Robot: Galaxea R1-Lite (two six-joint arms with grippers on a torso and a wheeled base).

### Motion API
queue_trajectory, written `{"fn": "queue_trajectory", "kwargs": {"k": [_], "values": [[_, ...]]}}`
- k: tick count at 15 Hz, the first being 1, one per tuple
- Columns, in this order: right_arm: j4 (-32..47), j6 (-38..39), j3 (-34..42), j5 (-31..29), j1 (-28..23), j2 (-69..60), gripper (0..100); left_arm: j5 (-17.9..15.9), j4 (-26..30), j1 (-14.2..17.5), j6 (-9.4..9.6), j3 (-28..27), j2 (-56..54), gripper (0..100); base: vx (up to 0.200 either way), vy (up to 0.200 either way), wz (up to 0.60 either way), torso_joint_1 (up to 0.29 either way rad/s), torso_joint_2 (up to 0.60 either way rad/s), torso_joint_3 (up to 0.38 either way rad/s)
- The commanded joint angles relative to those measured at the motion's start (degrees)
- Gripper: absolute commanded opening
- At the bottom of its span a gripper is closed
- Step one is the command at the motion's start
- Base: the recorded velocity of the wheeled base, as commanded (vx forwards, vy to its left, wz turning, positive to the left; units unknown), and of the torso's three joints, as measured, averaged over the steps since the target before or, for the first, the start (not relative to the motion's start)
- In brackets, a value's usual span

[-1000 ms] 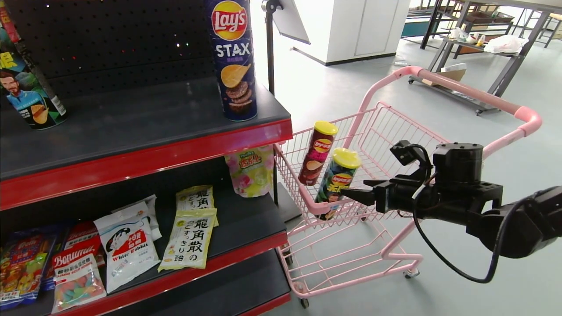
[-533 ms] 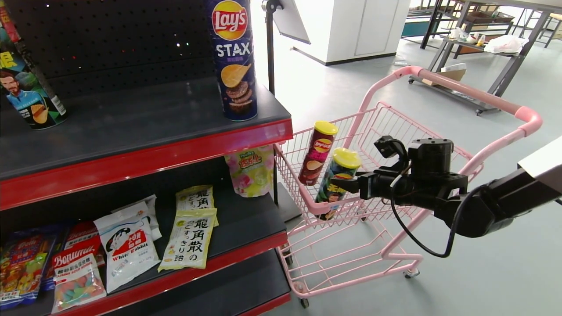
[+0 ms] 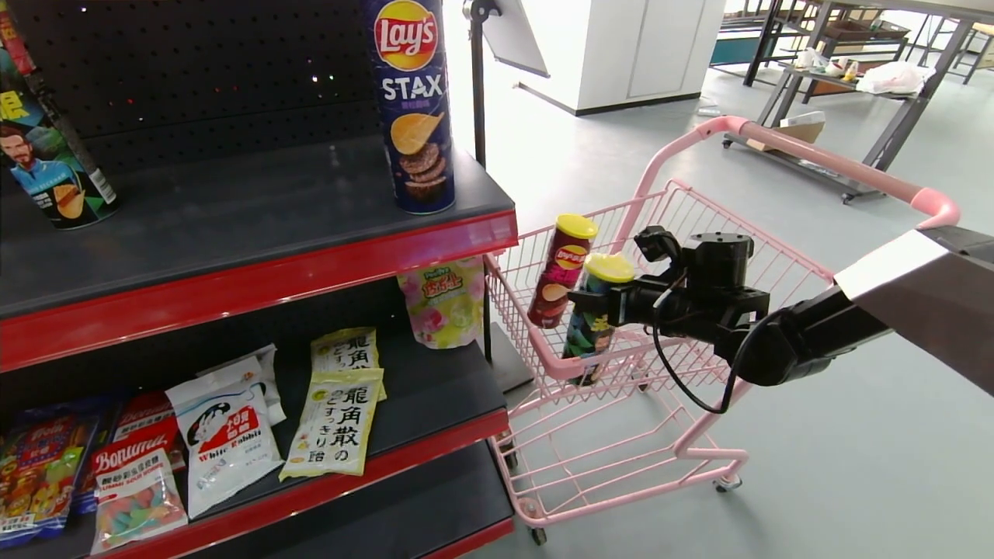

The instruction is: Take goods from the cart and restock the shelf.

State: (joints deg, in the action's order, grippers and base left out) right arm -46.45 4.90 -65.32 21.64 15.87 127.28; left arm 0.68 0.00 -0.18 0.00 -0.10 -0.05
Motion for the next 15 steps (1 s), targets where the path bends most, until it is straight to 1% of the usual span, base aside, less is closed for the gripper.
{"fn": "queue_trajectory", "kwargs": {"k": [1, 3, 5, 8, 10, 11, 12, 13, 14, 15], "values": [[-0.05, 0.28, 0.01, -0.02, 0.12, 0.86, 0, 0.02, 0.0, 0.01, 0.0, 0.01, 0.05, 100, 0.0, 0.0, 0.0, 0.0, 0.0, 0.0], [-0.05, 0.11, 1.16, -0.11, 0.12, 0.16, 0, 0.02, 0.0, 0.01, 0.0, 0.01, 0.05, 100, 0.0, 0.0, 0.0, 0.0, 0.0, 0.0], [-0.66, 0.02, 3.27, -0.11, 0.48, -3.8, 0, 0.02, 0.0, 0.01, 0.0, 0.01, 0.05, 100, 0.0, 0.0, 0.0, 0.0, 0.0, 0.0], [-0.4, -0.15, 4.58, -0.37, 0.91, -12.41, 0, 0.02, 0.0, 0.01, 0.0, 0.01, 0.05, 100, 0.0, 0.0, 0.0, 0.0, 0.0, 0.0], [1.01, -0.24, 2.91, -0.54, 0.65, -19.26, 0, 0.02, 0.0, 0.01, 0.0, 0.01, 0.05, 100, 0.0, 0.0, 0.0, 0.0, 0.0, 0.0], [2.33, -0.24, 1.95, -0.54, 0.56, -21.2, 0, 0.02, 0.0, 0.01, 0.0, 0.01, 0.05, 100, 0.0, 0.0, 0.0, 0.0, 0.0, 0.0], [7.16, -0.24, 0.28, -0.54, 0.56, -26.56, 0, 0.02, 0.0, 0.01, 0.0, 0.01, 0.05, 100, 0.0, 0.0, 0.0, 0.0, 0.0, 0.0], [9.09, -0.24, 0.1, -0.54, 0.74, -29.11, 0, 0.02, 0.0, 0.01, 0.0, -0.08, 0.05, 100, 0.0, 0.0, 0.0, 0.0, 0.0, 0.0], [11.82, -0.42, 2.48, -0.63, 1.27, -34.82, 0, 0.02, 0.0, 0.01, 0.0, 0.01, 0.05, 100, 0.0, 0.0, 0.0, 0.0, 0.0, 0.0], [13.58, -0.59, 7.49, -0.72, 2.32, -39.92, 0, 0.02, 0.0, 0.01, 0.0, 0.01, 0.05, 100, 0.0, 0.0, 0.0, 0.0, 0.0, 0.0]]}}
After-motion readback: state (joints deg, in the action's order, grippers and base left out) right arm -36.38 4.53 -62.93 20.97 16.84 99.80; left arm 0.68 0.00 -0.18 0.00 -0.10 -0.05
